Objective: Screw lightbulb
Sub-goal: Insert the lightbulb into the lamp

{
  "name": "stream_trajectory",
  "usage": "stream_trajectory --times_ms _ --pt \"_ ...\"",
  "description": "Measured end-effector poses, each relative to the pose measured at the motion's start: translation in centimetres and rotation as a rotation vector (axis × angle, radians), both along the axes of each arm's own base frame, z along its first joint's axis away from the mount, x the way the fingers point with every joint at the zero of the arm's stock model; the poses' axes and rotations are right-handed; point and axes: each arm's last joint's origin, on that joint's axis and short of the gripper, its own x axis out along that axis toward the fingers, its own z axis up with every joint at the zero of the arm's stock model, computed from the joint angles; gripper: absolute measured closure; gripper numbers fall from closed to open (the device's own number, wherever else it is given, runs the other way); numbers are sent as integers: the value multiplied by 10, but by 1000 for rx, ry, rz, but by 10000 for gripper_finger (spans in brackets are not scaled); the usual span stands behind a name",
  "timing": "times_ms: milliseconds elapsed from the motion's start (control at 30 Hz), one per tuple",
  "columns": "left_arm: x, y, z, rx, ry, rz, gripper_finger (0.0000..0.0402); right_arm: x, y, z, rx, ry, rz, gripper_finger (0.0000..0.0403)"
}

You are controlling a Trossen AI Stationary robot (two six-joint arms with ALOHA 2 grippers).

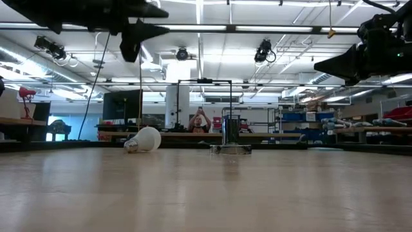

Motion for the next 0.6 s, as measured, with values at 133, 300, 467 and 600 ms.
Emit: stream_trajectory --times_ms 133,300,467,600 --pt "1 1 -1 18 76 31 255 0 0 0 0 0 0 373" --pt "9 4 6 59 306 149 268 0 0 0 0 0 0 373" --pt "22 5 15 85 519 185 271 0 0 0 0 0 0 373" --pt "29 7 5 71 702 272 271 0 0 0 0 1 0 373"
